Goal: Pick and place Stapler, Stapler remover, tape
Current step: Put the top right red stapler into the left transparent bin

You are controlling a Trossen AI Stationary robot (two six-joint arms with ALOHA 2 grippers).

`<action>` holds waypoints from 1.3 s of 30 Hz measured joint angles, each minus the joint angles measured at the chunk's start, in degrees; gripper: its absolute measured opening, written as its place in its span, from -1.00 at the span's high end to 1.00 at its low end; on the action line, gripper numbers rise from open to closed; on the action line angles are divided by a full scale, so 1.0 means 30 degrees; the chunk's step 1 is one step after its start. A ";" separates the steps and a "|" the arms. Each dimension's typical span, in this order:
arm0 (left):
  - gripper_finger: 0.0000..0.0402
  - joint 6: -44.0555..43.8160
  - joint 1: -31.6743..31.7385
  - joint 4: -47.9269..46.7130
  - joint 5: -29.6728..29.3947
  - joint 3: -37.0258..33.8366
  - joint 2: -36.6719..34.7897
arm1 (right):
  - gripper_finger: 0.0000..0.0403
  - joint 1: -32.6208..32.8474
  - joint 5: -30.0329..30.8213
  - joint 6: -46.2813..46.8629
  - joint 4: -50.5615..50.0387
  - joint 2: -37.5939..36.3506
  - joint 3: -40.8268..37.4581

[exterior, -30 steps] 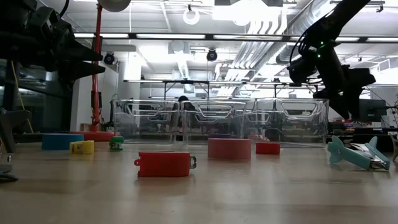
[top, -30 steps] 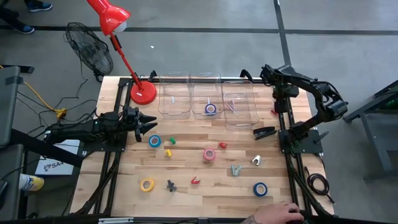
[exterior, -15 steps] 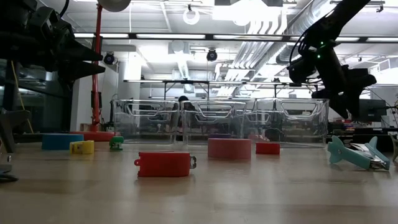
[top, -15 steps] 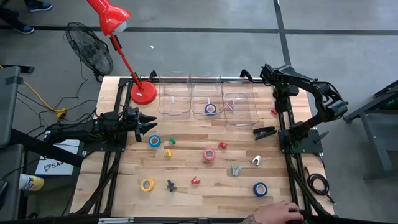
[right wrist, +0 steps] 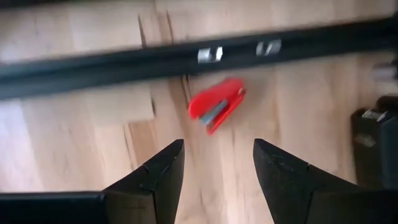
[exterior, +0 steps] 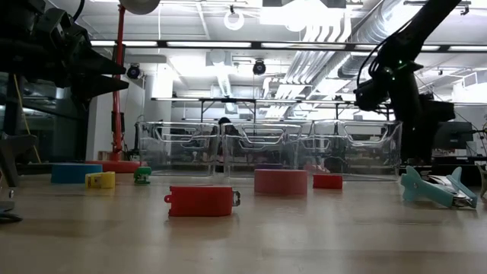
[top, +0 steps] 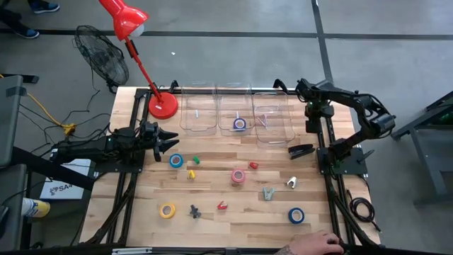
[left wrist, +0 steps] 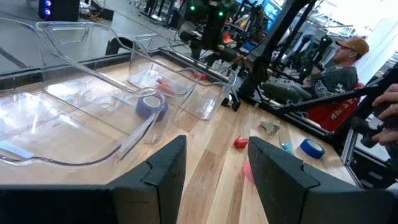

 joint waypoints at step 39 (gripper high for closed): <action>0.15 0.0004 0.0003 0.0000 -0.0004 -0.0002 -0.0007 | 0.09 0.1667 0.3387 0.5214 -0.0475 0.1777 -0.0109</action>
